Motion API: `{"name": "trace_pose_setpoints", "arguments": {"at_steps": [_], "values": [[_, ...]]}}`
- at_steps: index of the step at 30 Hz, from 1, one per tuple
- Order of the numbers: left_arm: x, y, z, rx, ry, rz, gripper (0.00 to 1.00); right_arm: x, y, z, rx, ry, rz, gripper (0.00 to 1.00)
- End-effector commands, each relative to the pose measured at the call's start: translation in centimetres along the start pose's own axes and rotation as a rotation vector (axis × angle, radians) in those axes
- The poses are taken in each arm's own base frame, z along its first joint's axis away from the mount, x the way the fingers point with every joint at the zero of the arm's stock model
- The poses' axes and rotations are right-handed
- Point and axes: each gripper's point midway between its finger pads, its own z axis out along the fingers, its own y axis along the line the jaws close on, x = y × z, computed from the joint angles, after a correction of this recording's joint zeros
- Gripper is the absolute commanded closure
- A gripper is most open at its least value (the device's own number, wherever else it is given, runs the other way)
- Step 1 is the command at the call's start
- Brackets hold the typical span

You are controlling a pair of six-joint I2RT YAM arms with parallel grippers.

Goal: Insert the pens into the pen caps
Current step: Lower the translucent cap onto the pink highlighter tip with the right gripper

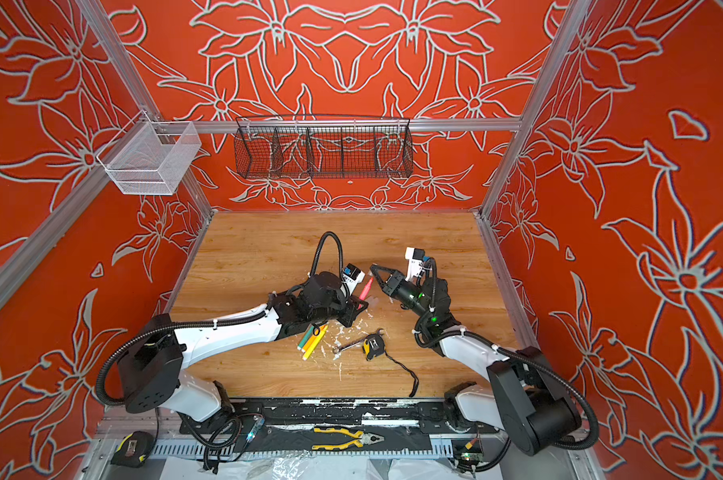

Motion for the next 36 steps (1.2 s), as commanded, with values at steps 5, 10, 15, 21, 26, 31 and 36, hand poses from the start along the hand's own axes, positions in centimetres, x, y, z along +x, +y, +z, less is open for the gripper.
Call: {"name": "trace_pose_setpoints", "arguments": {"at_steps": [5, 10, 15, 21, 26, 31, 36], "values": [[-0.4, -0.5, -0.7, 0.022, -0.026, 0.016, 1.0, -1.2, 1.3, -1.1, 0.027, -0.051, -0.067, 1.0], [-0.5, -0.6, -1.1, 0.03, -0.041, 0.016, 1.0, -0.9, 1.2, -0.8, 0.017, -0.034, -0.058, 1.0], [-0.6, -0.7, -1.3, 0.033, -0.051, 0.02, 1.0, -0.6, 1.3, -0.3, -0.002, -0.014, -0.048, 1.0], [-0.6, -0.6, -1.3, 0.03, -0.05, 0.019, 1.0, -0.3, 1.2, 0.0, -0.001, -0.003, -0.05, 1.0], [-0.6, -0.5, -1.4, 0.027, -0.052, 0.019, 1.0, 0.0, 1.1, 0.3, -0.002, 0.011, -0.047, 1.0], [-0.7, -0.6, -1.4, 0.027, -0.055, 0.02, 1.0, 0.4, 1.1, 0.6, -0.006, 0.025, -0.045, 1.0], [-0.7, -0.5, -1.4, 0.022, -0.056, 0.019, 1.0, 0.7, 1.1, 0.8, -0.008, 0.034, -0.045, 1.0]]}}
